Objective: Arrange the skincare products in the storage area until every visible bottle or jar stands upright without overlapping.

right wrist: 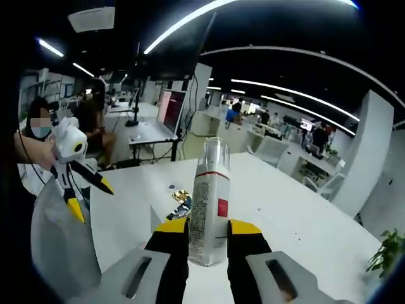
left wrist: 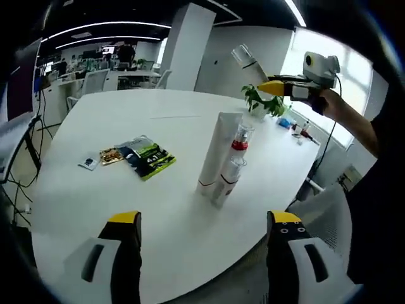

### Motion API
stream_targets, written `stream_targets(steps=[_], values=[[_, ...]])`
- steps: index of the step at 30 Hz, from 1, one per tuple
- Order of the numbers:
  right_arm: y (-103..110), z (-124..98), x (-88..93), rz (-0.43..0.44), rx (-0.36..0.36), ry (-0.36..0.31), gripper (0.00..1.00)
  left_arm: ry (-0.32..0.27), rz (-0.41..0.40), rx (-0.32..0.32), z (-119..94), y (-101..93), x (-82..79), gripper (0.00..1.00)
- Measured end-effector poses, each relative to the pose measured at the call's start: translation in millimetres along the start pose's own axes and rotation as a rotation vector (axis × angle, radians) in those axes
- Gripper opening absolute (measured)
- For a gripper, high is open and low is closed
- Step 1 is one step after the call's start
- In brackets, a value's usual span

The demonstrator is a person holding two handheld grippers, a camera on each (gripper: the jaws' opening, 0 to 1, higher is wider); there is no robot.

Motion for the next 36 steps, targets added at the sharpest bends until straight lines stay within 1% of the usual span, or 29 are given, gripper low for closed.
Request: stream_targets(steps=[2,5,8,11,13,15,17,18,20,21,23,24,25,26,28,30,32,33,36], values=[[8.2,-0.9,-0.3,-0.028,0.017,0.003,0.14,-0.004,0.003,0.007,0.4,-3.2,-3.1,0.73],[19.7,-2.9,-1.4,-0.026,0.029,-0.012,0.14,-0.022,-0.006,0.028,0.9,-11.3,-9.5,0.73],[31.9,-5.4,-2.9,-0.059,0.051,-0.018,0.14,-0.063,-0.053,0.061,0.7,-20.0,-18.2,0.73],[42.0,-7.6,-3.1,-0.082,0.065,-0.029,0.14,-0.085,-0.087,0.091,-0.2,-26.5,-25.1,0.72],[47.6,-7.7,-0.3,-0.118,0.079,-0.023,0.14,-0.107,-0.115,0.1,-1.5,-30.6,-30.8,0.71],[53.3,-8.3,1.6,-0.128,0.087,-0.025,0.14,-0.123,-0.142,0.101,-2.1,-31.9,-33.7,0.71],[61.9,-9.9,2.5,-0.148,0.094,-0.028,0.14,-0.137,-0.154,0.106,-2.8,-33.4,-37.4,0.7],[66.4,-11.0,2.5,-0.169,0.11,-0.027,0.14,-0.142,-0.154,0.108,-3.2,-35.2,-39.3,0.69],[74.3,-12.2,1.9,-0.211,0.115,-0.019,0.14,-0.158,-0.162,0.112,-3.1,-40.7,-43.5,0.69],[79.9,-12.5,2.0,-0.202,0.112,-0.026,0.14,-0.164,-0.165,0.119,-3.0,-43.8,-45.2,0.69],[86.9,-13.7,1.9,-0.203,0.111,-0.037,0.14,-0.2,-0.179,0.126,-3.1,-51.8,-50.7,0.68],[89.6,-13.9,2.0,-0.207,0.113,-0.038,0.14,-0.23,-0.191,0.136,-3.1,-54.8,-54.5,0.68],[92.7,-14.8,2.6,-0.212,0.115,-0.042,0.14,-0.241,-0.202,0.147,-3.5,-57.0,-56.4,0.67],[94.7,-15.1,3.0,-0.211,0.115,-0.043,0.14,-0.261,-0.224,0.169,-3.8,-60.7,-60.1,0.64],[100.1,-17.0,2.5,-0.209,0.121,-0.054,0.14,-0.288,-0.265,0.186,-3.5,-65.2,-65.3,0.63],[104.4,-18.6,2.0,-0.21,0.129,-0.058,0.14,-0.305,-0.283,0.185,-3.1,-67.6,-69.3,0.62],[107.6,-19.7,1.5,-0.213,0.141,-0.06,0.14,-0.335,-0.309,0.189,-2.9,-72.3,-74.6,0.62],[109.0,-20.0,1.3,-0.216,0.143,-0.059,0.14,-0.378,-0.327,0.211,-3.4,-77.0,-80.2,0.62],[113.5,-20.1,1.3,-0.249,0.154,-0.054,0.14,-0.405,-0.386,0.186,-3.4,-84.6,-82.4,0.56]])
Point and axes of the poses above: the point that each gripper's makers call its tool centre point, and the gripper's own axes: z roughly forward along the fingers, y roughly to its left, x roughly out of its underside, the point moved 8 cm from there along -z, roughly backward along the fingers, and after that the axes turned 5 degrees about -x, right-handed, at the moved point
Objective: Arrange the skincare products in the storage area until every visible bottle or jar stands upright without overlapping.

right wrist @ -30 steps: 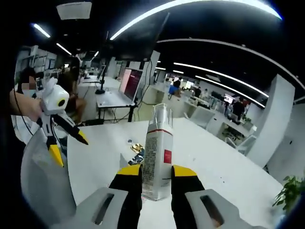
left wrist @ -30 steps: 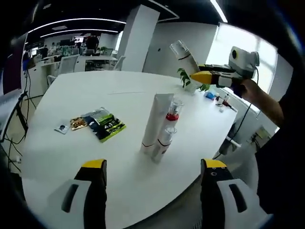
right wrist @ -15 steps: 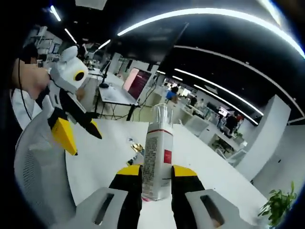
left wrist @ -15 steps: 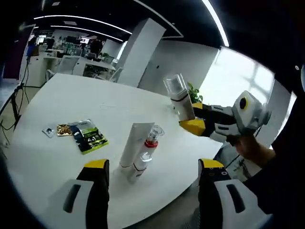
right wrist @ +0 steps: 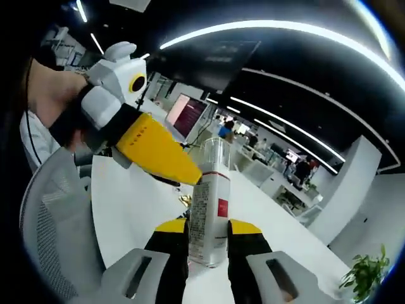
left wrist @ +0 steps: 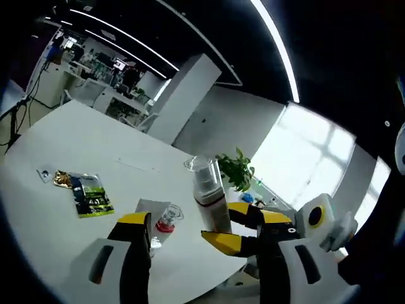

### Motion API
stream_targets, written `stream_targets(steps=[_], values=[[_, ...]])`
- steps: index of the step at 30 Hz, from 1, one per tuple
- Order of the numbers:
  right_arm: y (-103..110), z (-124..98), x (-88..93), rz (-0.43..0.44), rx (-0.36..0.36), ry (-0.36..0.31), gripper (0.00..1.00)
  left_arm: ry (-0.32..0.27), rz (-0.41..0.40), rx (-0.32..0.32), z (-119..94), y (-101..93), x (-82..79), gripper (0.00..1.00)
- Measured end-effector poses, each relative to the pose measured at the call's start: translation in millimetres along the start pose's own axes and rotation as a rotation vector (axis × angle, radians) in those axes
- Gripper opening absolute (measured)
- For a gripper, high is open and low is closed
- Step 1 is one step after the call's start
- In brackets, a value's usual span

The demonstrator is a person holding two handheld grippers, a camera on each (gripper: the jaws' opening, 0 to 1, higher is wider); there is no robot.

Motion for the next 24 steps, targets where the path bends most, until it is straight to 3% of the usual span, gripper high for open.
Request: stream_targets(steps=[8,12,19,24], values=[[12.8,0.2,-6.9,-0.06,-0.015,-0.005,0.14,-0.032,-0.073,-0.067,5.4,-2.1,4.2,0.49],[15.0,0.1,-6.8,-0.068,-0.023,-0.005,0.14,-0.05,-0.052,-0.103,4.3,0.4,0.4,0.4],[16.7,-0.7,-5.6,-0.085,-0.031,-0.004,0.15,-0.051,-0.051,-0.149,11.4,-4.3,2.9,0.38],[16.2,-2.6,-6.0,-0.091,-0.034,-0.009,0.15,-0.034,-0.021,-0.162,12.6,-10.1,8.0,0.22]])
Point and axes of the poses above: the point that each gripper's makers call its tool centre point, and the gripper's own axes: z roughly forward along the fingers, y roughly to its left, x roughly out of its underside, the point moved 8 cm from there along -z, roughly backward along the fingers, and after that the axes turned 5 degrees about -x, right-handed, at the moved point
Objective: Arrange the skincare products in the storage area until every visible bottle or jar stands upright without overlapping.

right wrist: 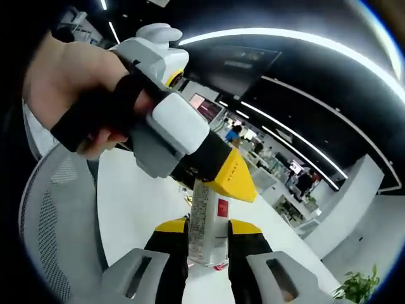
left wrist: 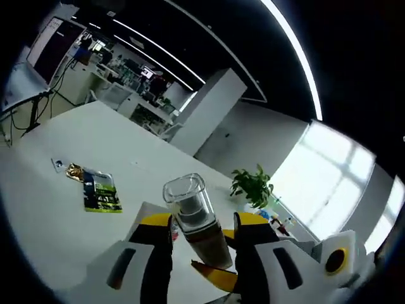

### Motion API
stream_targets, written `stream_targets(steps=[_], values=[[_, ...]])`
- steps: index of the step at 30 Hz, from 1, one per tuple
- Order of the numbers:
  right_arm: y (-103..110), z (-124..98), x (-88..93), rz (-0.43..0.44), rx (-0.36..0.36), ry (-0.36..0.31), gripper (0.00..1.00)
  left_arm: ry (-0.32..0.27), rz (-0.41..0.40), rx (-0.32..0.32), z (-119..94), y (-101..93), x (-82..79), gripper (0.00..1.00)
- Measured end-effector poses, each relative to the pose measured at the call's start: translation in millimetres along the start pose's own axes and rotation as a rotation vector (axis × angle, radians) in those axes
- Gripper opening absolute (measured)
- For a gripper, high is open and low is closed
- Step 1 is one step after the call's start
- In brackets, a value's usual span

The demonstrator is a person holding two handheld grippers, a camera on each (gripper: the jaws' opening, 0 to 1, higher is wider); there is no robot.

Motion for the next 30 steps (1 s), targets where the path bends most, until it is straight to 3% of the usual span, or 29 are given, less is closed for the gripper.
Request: stream_targets(steps=[4,12,19,23,25,28,29,30], values=[[0.0,-0.7,0.8,0.009,-0.009,0.0,0.15,0.005,0.03,-0.015,-0.8,2.1,-1.4,0.22],[-1.9,-2.1,-0.1,0.084,-0.034,-0.034,0.17,0.031,0.084,0.049,0.7,-1.4,-7.9,0.19],[1.9,-7.1,4.1,0.204,-0.152,-0.068,0.16,0.121,0.239,0.147,-0.6,0.5,-10.7,0.17],[0.6,-14.3,9.5,0.285,-0.253,-0.127,0.14,0.162,0.315,0.26,-4.1,-0.2,-18.2,0.17],[-2.2,-19.0,11.0,0.316,-0.301,-0.148,0.13,0.174,0.355,0.285,-5.5,-1.5,-21.9,0.17],[-7.5,-25.2,12.1,0.334,-0.351,-0.182,0.16,0.194,0.43,0.386,-9.0,-7.1,-30.2,0.17],[-8.2,-28.1,11.4,0.366,-0.4,-0.198,0.18,0.224,0.437,0.438,-11.0,-9.8,-30.6,0.17],[-10.6,-29.5,11.7,0.381,-0.41,-0.203,0.19,0.216,0.465,0.45,-11.2,-11.5,-33.8,0.17]])
Point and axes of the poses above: the point that each gripper's makers call its tool centre point, and the gripper's own axes: z roughly forward along the fingers, y roughly to its left, x roughly out of its underside, the point moved 8 cm from there along -z, roughly backward along the fingers, and after that the axes turned 5 degrees about -x, right-handed, at the moved point
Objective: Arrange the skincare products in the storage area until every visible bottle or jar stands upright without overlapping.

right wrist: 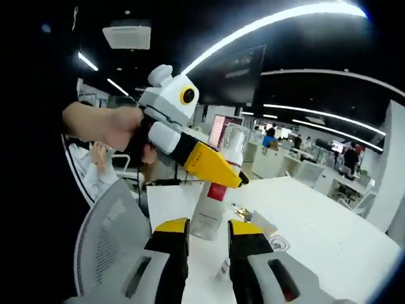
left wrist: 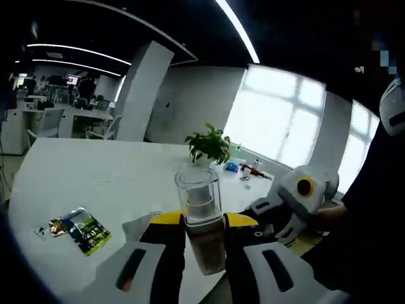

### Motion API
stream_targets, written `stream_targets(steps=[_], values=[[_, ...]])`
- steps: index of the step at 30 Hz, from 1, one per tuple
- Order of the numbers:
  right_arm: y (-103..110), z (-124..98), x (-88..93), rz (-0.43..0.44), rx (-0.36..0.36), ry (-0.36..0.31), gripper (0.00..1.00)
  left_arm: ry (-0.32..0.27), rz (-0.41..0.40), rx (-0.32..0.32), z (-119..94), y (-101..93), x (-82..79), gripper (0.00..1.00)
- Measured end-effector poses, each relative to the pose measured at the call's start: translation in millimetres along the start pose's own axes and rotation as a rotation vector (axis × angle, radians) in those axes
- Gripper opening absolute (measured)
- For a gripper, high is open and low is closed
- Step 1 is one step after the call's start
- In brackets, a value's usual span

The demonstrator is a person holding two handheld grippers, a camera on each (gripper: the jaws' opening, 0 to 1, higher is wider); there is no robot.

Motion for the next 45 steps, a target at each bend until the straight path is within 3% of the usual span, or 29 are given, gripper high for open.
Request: stream_targets(steps=[1,2,3,5,8,14,19,23,24,33,45], values=[[-3.6,-3.2,-1.5,-0.006,-0.006,-0.002,0.2,0.007,0.028,0.022,-0.4,-1.3,-1.4,0.17],[-3.4,-4.2,-2.3,-0.005,-0.037,-0.005,0.19,0.037,0.053,0.084,-1.1,-6.6,-1.9,0.17],[-2.8,-5.1,-3.3,0.0,-0.068,-0.008,0.18,0.031,0.076,0.093,-0.8,-7.5,-3.9,0.17],[-5.2,-7.7,-6.9,0.006,-0.1,-0.024,0.18,0.053,0.123,0.193,-3.2,-10.9,-6.0,0.17],[-6.0,-11.2,-15.6,0.04,-0.198,-0.064,0.21,0.056,0.228,0.278,-2.0,-24.5,-8.7,0.17],[-4.7,-14.6,-29.6,0.036,-0.333,-0.102,0.22,0.061,0.232,0.368,2.8,-42.0,-10.7,0.17],[-0.4,-10.5,-31.5,0.011,-0.382,-0.074,0.23,0.044,0.266,0.435,5.1,-54.0,-11.1,0.17],[8.8,-9.9,-33.9,0.019,-0.467,-0.089,0.15,0.072,0.293,0.471,6.9,-60.0,-5.3,0.17],[8.5,-9.0,-33.9,0.015,-0.46,-0.091,0.15,0.063,0.3,0.488,7.7,-62.5,-5.5,0.17],[10.1,-11.2,-28.2,0.002,-0.465,-0.108,0.11,0.067,0.319,0.517,11.3,-68.9,-1.6,0.16],[4.5,-7.3,-22.1,0.015,-0.433,-0.111,0.1,0.068,0.277,0.47,10.6,-53.6,2.5,0.16]])
Point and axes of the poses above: the point that each gripper's makers call its tool centre point, and the gripper's own axes: z roughly forward along the fingers, y roughly to its left, x roughly out of its underside, the point moved 8 cm from there along -z, roughly backward along the fingers, and after that the axes turned 5 degrees about -x, right-handed, at the moved point
